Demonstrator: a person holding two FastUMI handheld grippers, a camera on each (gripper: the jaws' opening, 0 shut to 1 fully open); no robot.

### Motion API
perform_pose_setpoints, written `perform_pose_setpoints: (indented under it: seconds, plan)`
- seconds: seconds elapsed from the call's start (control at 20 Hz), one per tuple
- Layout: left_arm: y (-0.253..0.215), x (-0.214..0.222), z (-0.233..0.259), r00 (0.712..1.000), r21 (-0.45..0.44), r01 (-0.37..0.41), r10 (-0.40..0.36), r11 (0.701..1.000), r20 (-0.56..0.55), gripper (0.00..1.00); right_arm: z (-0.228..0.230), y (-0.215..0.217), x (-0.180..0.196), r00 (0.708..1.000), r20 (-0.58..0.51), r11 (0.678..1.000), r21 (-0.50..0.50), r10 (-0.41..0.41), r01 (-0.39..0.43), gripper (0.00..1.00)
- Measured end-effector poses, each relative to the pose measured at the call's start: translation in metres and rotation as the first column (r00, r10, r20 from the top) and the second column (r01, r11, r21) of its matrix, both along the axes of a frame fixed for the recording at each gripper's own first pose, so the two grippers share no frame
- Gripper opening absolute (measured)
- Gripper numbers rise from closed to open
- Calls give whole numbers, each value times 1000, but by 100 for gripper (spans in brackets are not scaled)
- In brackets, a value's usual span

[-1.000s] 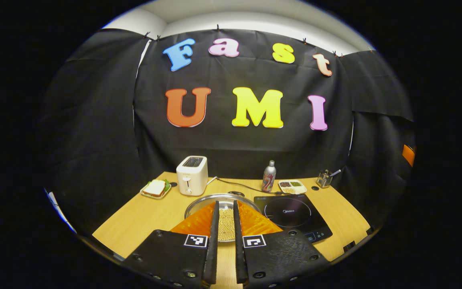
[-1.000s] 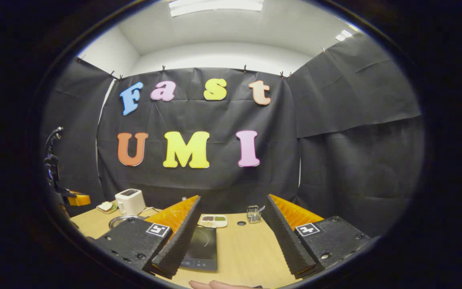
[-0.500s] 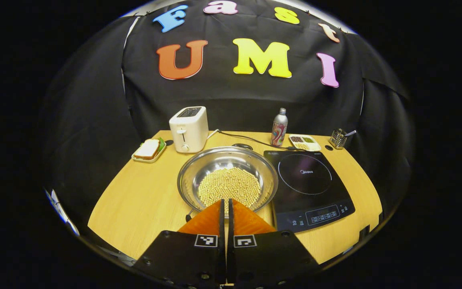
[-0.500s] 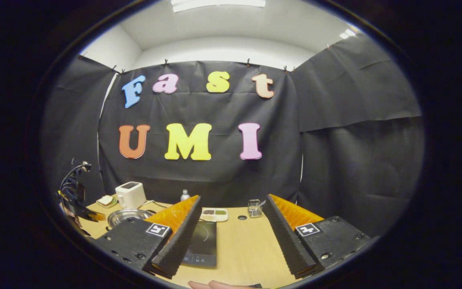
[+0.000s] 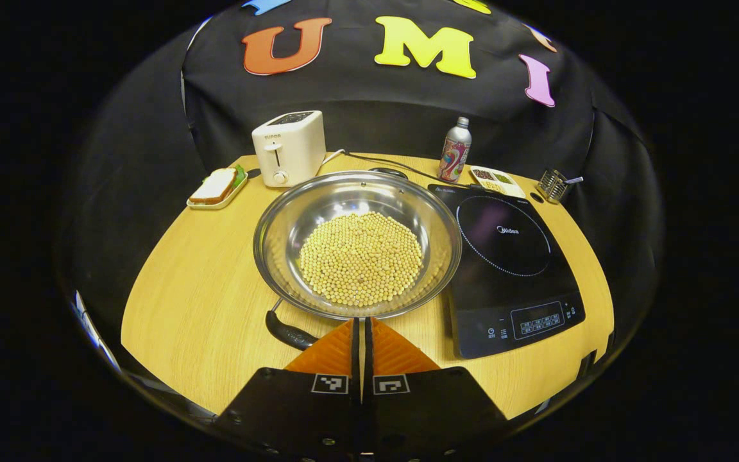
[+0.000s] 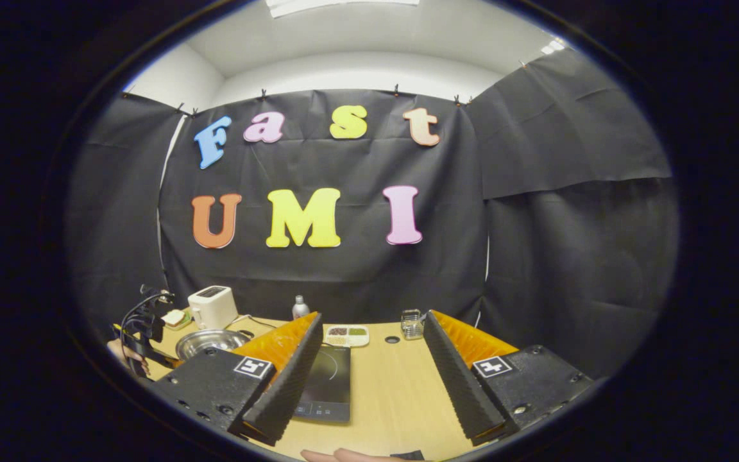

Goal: First push the handle of the pot to place it horizontally, then grasp the pot with both hands and set it on the induction cooktop.

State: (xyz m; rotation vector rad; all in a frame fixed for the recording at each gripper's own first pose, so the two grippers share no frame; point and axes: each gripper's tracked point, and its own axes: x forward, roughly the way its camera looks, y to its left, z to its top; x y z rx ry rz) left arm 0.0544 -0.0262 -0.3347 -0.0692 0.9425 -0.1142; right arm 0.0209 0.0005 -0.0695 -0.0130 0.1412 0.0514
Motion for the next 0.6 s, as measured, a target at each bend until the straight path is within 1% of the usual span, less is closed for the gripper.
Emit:
perform_pose_setpoints:
  seconds: [0.05, 0.1, 0.2, 0.25, 0.3, 0.5, 0.6]
  plan:
    - [-2, -2, -5, 1000, -12, -8, 8, 1000, -22, 0, 0, -1, 0, 1000, 0, 1000, -2, -2, 2, 96]
    - [-5, -2, -9, 999, -27, -12, 11, 1000, -42, 0, -2, 1, 1, 1000, -3, 1000, -2, -3, 3, 99]
    - [-5, -2, -18, 998, -32, -17, 15, 999, -62, 0, -7, 4, 0, 1000, -19, 1000, 0, 9, -9, 96]
    - [-2, -1, -21, 998, -18, -14, 13, 1000, -68, 10, -7, 6, 1, 1000, -24, 1000, 0, 17, -17, 99]
    - [-1, -1, -25, 997, -17, -15, 14, 1000, -77, 0, -8, 5, 2, 1000, -26, 1000, -4, 18, -18, 96]
    - [8, -3, -30, 994, -8, -33, 32, 999, -102, 0, -9, 2, 5, 1000, -26, 1000, -15, 6, -6, 96]
    - [21, -1, -33, 995, 53, -44, 48, 998, -88, 0, -10, 3, 6, 1000, -29, 1000, -15, 4, -5, 96]
